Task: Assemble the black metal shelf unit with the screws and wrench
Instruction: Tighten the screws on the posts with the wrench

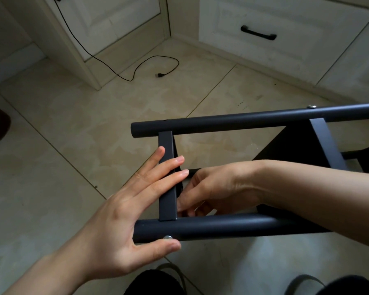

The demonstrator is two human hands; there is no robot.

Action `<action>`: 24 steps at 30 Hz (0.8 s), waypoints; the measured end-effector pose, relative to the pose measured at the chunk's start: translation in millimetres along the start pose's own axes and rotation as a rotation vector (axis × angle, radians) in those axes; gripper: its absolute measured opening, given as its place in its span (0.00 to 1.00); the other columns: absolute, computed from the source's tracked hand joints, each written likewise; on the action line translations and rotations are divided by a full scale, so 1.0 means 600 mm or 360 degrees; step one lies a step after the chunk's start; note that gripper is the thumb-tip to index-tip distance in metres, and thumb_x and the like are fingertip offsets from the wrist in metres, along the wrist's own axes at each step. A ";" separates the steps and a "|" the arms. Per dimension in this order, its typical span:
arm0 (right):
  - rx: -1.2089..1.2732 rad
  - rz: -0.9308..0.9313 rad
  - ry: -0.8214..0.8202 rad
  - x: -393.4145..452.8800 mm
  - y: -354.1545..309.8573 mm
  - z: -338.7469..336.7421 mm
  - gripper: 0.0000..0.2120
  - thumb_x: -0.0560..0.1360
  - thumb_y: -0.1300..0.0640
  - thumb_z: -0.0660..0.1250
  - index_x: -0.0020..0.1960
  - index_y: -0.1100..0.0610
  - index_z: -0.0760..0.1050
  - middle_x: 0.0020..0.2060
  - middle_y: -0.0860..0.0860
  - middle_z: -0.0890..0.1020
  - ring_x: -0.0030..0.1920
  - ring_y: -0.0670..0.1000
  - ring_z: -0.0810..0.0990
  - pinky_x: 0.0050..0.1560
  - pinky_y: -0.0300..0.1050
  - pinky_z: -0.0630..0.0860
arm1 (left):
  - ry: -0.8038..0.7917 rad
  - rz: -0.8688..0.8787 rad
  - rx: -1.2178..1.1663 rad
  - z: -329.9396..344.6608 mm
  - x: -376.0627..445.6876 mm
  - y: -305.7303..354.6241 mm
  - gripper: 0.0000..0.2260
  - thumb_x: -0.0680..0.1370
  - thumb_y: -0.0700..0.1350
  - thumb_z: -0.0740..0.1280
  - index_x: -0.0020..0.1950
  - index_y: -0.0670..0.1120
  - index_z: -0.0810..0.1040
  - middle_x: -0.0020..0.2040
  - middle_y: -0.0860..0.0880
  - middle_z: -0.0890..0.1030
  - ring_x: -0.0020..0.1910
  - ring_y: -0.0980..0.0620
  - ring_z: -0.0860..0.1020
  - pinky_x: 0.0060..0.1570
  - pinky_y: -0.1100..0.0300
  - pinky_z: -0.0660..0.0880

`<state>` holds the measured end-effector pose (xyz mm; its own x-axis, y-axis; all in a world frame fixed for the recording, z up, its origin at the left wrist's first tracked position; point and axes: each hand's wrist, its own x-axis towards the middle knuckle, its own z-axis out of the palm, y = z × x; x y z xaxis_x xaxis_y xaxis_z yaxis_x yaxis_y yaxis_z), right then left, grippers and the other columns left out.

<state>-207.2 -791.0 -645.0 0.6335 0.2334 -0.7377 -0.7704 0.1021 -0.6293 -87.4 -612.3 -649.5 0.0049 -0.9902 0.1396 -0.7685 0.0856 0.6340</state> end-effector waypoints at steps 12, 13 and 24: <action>-0.0018 -0.0009 0.0016 0.006 0.002 0.001 0.05 0.78 0.55 0.67 0.48 0.56 0.79 0.37 0.49 0.80 0.38 0.47 0.77 0.46 0.44 0.74 | -0.0003 -0.0012 -0.0020 -0.001 0.001 0.002 0.35 0.74 0.57 0.70 0.78 0.46 0.66 0.81 0.53 0.60 0.81 0.46 0.52 0.76 0.61 0.54; -0.0017 -0.0015 0.0034 0.010 0.001 0.004 0.05 0.79 0.55 0.67 0.49 0.56 0.79 0.37 0.49 0.80 0.38 0.47 0.78 0.47 0.44 0.75 | -0.0002 -0.0009 -0.0018 -0.001 0.000 0.002 0.35 0.74 0.57 0.70 0.78 0.46 0.66 0.81 0.53 0.60 0.81 0.46 0.52 0.76 0.61 0.54; -0.0045 -0.0024 0.0050 0.006 -0.001 0.005 0.06 0.78 0.55 0.67 0.45 0.57 0.79 0.35 0.49 0.79 0.38 0.47 0.77 0.47 0.44 0.74 | 0.0006 -0.0012 -0.0025 0.000 0.000 0.001 0.35 0.75 0.58 0.70 0.78 0.47 0.66 0.81 0.53 0.60 0.81 0.46 0.52 0.76 0.60 0.54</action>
<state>-204.4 -787.4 -646.4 0.6471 0.2014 -0.7353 -0.7589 0.0781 -0.6465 -88.1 -612.1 -649.2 0.0129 -0.9904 0.1375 -0.7583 0.0800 0.6470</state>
